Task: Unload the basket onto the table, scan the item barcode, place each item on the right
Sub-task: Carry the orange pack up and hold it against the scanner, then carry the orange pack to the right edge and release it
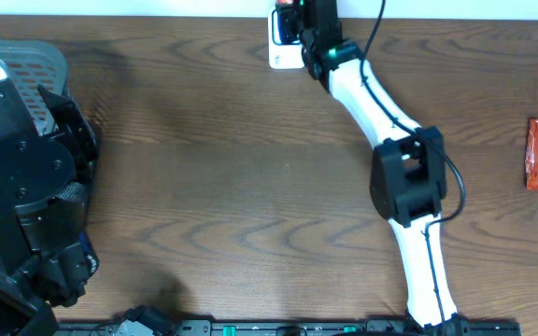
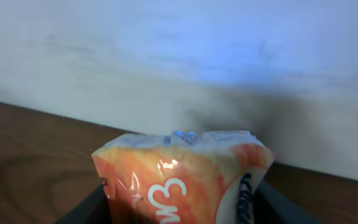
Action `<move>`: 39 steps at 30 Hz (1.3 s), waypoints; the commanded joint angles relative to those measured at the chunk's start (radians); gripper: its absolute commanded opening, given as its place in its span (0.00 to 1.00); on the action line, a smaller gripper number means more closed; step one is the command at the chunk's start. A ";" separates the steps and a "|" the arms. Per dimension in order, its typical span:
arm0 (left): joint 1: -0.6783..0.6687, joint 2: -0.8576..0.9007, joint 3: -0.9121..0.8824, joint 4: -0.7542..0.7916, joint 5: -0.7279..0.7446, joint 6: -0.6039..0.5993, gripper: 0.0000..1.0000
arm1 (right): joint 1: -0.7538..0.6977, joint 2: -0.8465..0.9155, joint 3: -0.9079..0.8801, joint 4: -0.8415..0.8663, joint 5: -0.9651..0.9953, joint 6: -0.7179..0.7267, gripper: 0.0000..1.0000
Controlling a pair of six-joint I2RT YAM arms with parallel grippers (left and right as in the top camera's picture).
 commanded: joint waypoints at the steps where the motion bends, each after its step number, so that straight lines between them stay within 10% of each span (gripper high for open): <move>1: 0.004 -0.003 0.001 0.000 -0.006 -0.005 0.86 | 0.005 0.047 -0.003 0.072 0.010 -0.016 0.48; 25: 0.004 -0.003 0.001 0.000 -0.006 -0.005 0.86 | 0.031 0.238 -0.003 0.381 0.085 -0.128 0.45; 39: 0.004 -0.003 0.001 0.000 -0.006 -0.005 0.86 | 0.029 0.040 -0.003 0.019 0.118 -0.137 0.44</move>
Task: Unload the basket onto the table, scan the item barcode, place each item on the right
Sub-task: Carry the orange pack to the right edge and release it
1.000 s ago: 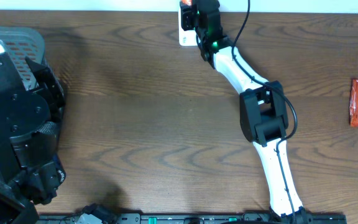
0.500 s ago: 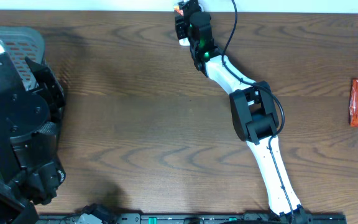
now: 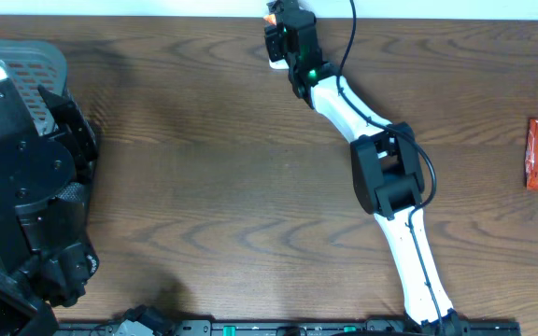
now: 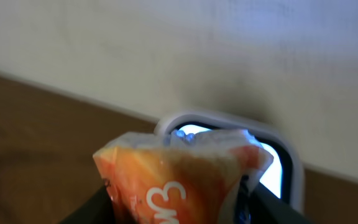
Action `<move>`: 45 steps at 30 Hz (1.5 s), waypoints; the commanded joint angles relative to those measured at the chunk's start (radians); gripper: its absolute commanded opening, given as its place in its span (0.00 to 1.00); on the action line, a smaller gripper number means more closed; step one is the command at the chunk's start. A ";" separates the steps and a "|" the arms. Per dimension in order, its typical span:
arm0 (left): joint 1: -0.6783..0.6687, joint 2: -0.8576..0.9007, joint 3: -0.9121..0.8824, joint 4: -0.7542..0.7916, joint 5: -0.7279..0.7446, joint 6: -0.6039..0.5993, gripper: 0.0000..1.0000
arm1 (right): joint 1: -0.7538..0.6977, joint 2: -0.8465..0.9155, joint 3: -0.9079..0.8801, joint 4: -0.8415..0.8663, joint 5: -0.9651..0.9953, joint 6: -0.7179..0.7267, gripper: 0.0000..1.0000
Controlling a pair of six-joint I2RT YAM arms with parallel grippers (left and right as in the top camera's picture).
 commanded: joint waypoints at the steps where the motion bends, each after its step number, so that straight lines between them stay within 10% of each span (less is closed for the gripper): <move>1: 0.004 -0.003 0.001 0.000 -0.006 -0.005 0.86 | -0.005 -0.116 -0.013 -0.104 0.049 -0.013 0.44; 16: 0.004 -0.003 0.001 0.000 -0.006 -0.005 0.86 | -0.262 -0.402 -0.030 -1.156 0.272 0.174 0.36; 28: 0.004 -0.003 0.001 0.000 -0.006 -0.005 0.86 | -0.676 -0.400 -0.440 -0.930 0.247 0.179 0.43; 33: 0.004 -0.004 0.001 0.000 -0.006 -0.005 0.86 | -0.774 -0.402 -0.497 -0.897 0.243 0.187 0.99; 45: 0.004 -0.003 0.001 0.000 -0.006 -0.005 0.86 | -0.748 -0.859 -0.253 -1.043 -0.134 0.098 0.99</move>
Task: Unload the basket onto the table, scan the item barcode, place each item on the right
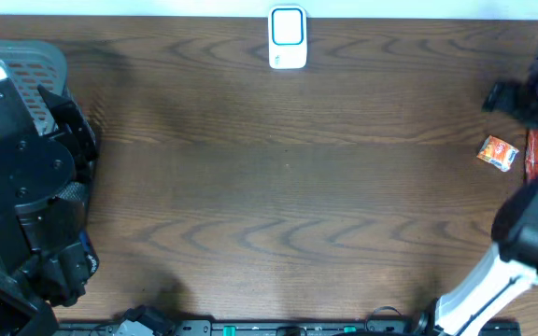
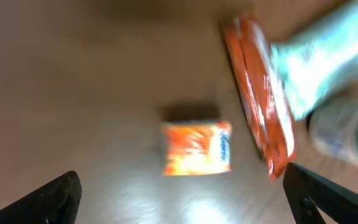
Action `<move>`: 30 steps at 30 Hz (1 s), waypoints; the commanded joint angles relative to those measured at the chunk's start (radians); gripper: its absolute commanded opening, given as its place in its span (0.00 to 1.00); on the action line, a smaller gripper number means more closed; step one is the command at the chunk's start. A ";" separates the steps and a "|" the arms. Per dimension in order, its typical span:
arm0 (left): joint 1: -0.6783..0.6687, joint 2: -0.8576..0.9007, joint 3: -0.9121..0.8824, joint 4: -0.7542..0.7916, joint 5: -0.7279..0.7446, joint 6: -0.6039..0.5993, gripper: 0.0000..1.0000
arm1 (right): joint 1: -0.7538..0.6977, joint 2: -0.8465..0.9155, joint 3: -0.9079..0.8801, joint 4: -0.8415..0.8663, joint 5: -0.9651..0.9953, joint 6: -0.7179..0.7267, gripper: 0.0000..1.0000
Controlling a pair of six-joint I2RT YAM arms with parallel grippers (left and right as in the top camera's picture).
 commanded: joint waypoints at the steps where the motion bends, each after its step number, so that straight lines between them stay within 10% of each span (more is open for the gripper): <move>1: 0.004 -0.004 0.001 0.001 -0.006 -0.005 0.86 | 0.047 -0.318 0.060 0.034 -0.179 -0.081 0.99; 30: 0.004 -0.003 0.001 0.001 -0.006 -0.005 0.86 | 0.087 -1.507 0.060 -0.056 -0.139 -0.172 0.99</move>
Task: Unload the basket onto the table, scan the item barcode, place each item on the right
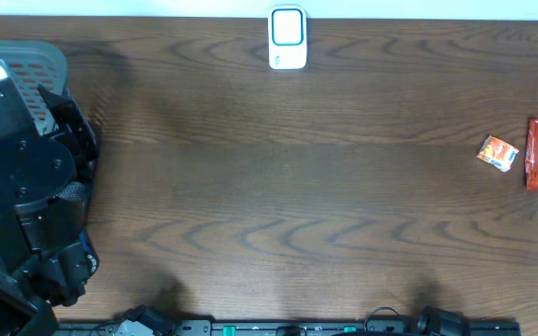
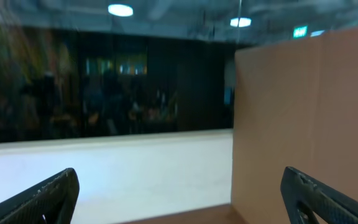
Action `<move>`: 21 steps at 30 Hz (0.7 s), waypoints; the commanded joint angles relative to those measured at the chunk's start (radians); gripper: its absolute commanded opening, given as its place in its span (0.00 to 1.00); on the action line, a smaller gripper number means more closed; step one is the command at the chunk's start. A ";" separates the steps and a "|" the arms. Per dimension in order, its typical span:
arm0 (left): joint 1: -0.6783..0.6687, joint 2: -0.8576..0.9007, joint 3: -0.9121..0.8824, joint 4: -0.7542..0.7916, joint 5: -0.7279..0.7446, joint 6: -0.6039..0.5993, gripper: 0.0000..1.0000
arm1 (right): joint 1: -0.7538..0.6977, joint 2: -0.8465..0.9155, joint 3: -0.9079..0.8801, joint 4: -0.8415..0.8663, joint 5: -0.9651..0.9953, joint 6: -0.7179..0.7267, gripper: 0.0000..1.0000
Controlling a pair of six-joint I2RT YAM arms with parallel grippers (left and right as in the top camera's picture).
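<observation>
The white scanner (image 1: 288,38) with its blue window stands at the table's back edge, in the middle. A small orange packet (image 1: 498,152) lies on the table at the far right, free of any gripper. My right arm does not show in the overhead view. In the right wrist view my right gripper (image 2: 185,202) is open with its fingers (image 2: 50,199) wide apart and nothing between them, facing a room wall and not the table. The left arm (image 1: 26,187) is a black bulk at the left edge; its fingers do not show.
A long red-orange packet (image 1: 536,154), a white-and-teal item and a round cap lie at the right edge beside the small packet. A grey and orange basket (image 1: 35,70) sits at the back left. A brown panel (image 2: 309,118) fills the right of the wrist view.
My right arm was at the table's right edge, open gripper above the lying orange packet. Now the arm is gone from the overhead view and its camera faces the room. The packet has not moved.
My right gripper first held the orange packet at the scanner by the back edge, then right over the scanner's blue window. Later the packet lay at the far right beside the red-orange packet with the gripper open above it. Now the arm is off the table.
</observation>
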 commanded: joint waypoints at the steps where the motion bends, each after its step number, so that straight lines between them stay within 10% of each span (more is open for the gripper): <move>1: 0.004 -0.003 0.001 0.000 -0.006 -0.005 0.86 | 0.016 -0.066 -0.007 -0.025 0.019 -0.014 0.99; 10: 0.004 -0.003 0.001 0.000 -0.006 -0.005 0.86 | 0.203 -0.294 -0.085 -0.166 0.008 0.084 0.99; 21: 0.004 -0.003 0.001 0.000 -0.006 -0.005 0.86 | 0.265 -0.516 -0.844 0.699 -0.074 -0.070 0.99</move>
